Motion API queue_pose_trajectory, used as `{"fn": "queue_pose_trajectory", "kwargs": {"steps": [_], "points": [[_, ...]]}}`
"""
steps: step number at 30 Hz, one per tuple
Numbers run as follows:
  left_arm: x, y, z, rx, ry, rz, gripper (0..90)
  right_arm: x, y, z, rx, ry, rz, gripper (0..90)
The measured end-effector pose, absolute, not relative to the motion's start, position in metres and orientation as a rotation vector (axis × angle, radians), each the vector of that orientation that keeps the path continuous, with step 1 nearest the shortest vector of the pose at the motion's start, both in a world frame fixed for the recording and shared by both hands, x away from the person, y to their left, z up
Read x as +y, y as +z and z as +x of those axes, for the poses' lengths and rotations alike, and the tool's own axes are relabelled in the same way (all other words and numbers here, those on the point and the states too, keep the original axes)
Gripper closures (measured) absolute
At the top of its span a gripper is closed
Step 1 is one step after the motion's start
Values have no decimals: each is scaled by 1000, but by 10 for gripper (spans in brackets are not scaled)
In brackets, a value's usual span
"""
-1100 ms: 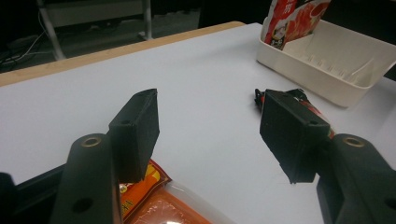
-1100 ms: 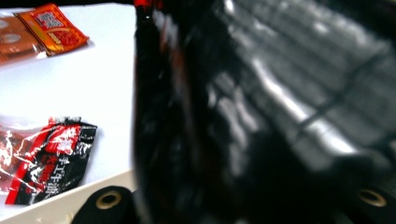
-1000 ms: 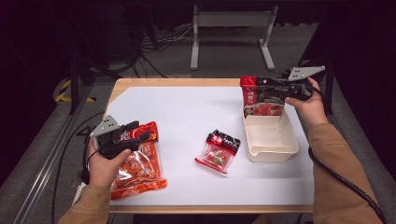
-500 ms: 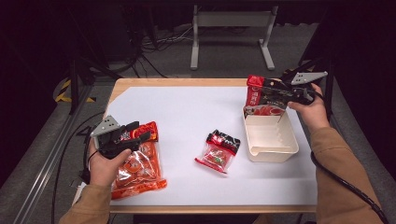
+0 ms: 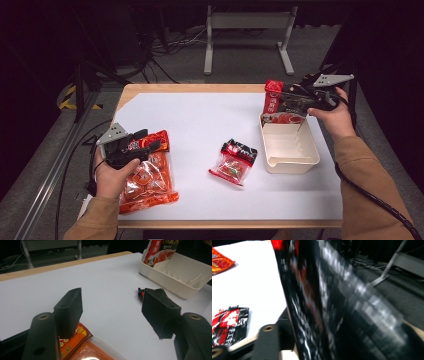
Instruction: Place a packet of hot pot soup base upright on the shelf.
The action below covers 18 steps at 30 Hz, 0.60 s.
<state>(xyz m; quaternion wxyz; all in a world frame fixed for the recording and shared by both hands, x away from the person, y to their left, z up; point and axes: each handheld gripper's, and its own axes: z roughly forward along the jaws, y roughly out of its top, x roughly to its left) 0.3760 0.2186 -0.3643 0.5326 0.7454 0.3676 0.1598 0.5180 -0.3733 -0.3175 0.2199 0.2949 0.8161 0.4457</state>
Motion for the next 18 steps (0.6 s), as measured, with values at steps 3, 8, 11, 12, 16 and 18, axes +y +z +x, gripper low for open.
{"fn": "queue_pose_trajectory", "kwargs": {"steps": [3, 8, 11, 12, 16, 18], "points": [[217, -364, 376, 868, 384, 1779, 337, -374, -307, 516, 2224, 1266, 801, 297], [216, -363, 377, 872, 374, 1778, 329, -370, -291, 507, 2197, 1279, 768, 282], [216, -364, 379, 866, 373, 1781, 322, -366, -281, 499, 2160, 1295, 734, 281], [215, -364, 379, 866, 372, 1779, 318, -365, -277, 496, 2139, 1313, 727, 274], [214, -364, 380, 852, 375, 1785, 312, -358, -265, 485, 2096, 1359, 719, 257], [214, -364, 380, 851, 379, 1784, 305, -353, -261, 479, 2095, 1386, 736, 258]]}}
